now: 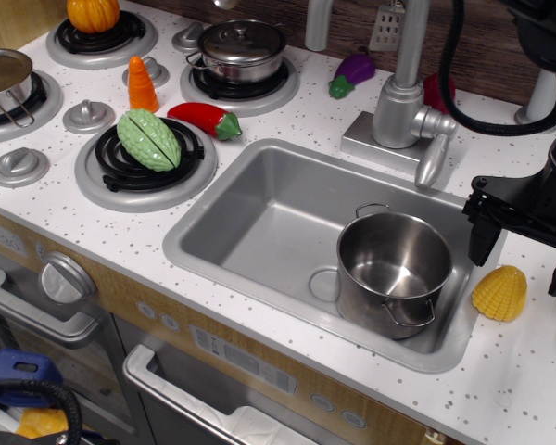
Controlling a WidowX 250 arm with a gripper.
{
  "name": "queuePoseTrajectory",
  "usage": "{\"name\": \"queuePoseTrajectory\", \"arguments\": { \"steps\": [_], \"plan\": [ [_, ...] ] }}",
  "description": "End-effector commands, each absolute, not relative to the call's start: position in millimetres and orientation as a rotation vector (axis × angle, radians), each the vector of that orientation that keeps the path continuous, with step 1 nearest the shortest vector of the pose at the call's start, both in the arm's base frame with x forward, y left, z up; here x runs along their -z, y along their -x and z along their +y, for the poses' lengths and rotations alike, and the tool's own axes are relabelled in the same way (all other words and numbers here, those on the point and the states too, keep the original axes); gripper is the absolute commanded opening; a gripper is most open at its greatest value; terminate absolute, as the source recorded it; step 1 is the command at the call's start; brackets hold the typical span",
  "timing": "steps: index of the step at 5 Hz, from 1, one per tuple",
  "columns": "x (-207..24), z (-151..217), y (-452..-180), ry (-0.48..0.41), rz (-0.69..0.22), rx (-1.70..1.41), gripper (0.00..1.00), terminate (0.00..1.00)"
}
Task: Put corn in pot which is in sink
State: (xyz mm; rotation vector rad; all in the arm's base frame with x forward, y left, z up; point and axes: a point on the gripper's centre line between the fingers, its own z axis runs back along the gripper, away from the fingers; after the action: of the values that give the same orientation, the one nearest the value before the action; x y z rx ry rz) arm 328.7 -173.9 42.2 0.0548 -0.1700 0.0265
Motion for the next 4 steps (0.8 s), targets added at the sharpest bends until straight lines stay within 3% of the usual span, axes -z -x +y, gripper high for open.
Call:
{"name": "queuePoseTrajectory", "arguments": {
  "steps": [1,4],
  "plan": [
    [-42,-174,-329,-0.055,-0.17,-0.027,1.0,0.0],
    [-17,-165,-338,-0.012,-0.249,-0.011,1.0,0.0]
  ]
}}
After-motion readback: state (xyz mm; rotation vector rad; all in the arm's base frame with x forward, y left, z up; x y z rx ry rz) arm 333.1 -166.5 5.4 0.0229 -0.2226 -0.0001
